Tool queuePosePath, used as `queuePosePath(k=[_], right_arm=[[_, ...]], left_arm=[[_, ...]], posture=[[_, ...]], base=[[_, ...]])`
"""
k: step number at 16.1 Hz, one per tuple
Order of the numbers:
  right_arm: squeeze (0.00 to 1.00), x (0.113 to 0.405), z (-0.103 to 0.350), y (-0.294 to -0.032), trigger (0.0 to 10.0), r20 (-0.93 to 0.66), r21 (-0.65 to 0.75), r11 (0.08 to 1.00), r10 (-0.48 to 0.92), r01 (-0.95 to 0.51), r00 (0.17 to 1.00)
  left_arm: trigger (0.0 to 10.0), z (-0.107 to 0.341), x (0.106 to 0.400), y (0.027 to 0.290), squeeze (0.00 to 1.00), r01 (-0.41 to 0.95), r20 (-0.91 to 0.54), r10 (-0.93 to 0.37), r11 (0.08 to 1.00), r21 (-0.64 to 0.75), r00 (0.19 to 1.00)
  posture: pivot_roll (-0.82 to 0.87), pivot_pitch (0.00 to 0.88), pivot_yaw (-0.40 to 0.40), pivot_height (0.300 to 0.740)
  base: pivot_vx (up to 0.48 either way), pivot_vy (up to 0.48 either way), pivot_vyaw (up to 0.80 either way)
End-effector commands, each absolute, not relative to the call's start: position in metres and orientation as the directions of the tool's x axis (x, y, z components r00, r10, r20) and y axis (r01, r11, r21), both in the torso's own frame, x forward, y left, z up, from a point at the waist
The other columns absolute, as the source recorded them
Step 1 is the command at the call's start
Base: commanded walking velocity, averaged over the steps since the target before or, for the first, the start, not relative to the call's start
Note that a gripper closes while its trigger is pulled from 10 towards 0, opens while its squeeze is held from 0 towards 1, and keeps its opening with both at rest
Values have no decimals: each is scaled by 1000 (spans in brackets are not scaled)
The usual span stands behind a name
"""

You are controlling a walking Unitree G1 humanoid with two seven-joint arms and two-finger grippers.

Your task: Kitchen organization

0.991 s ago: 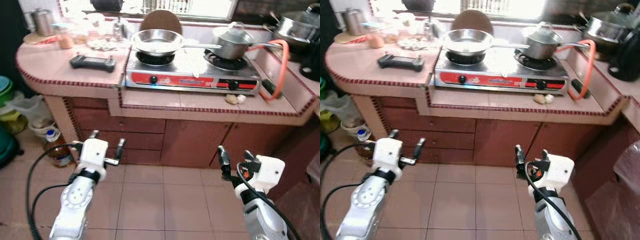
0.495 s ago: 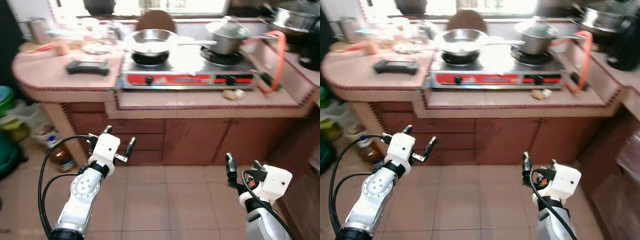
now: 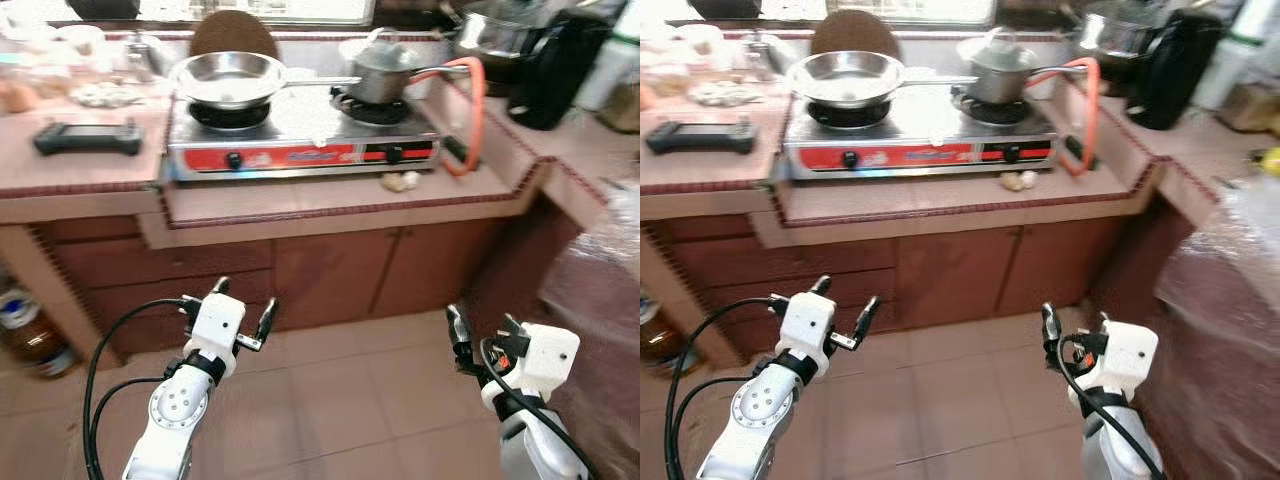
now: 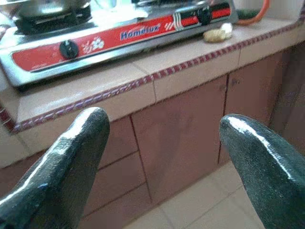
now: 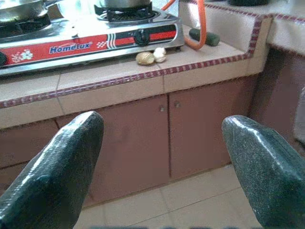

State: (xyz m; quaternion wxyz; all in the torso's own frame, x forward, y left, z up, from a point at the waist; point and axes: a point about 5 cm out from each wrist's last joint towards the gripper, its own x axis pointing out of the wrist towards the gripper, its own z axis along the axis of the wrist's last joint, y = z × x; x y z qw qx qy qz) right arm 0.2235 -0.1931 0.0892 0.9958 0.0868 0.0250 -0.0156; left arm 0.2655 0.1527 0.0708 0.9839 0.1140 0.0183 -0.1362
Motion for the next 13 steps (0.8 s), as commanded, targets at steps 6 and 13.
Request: queuePosePath(k=[6, 13], right_arm=[[0, 224, 90, -193, 10000, -71, 173, 985, 0, 12, 997], [0, 218, 83, -184, 10000, -80, 201, 979, -25, 41, 996]], left_arm=[[10000, 82, 272, 162, 0, 229, -24, -230, 938, 262, 973], [10000, 91, 278, 154, 0, 307, 3, -328, 888, 343, 945]], posture=[[188, 0, -113, 740], [181, 0, -65, 740]], base=[[0, 0, -800], [0, 0, -800]])
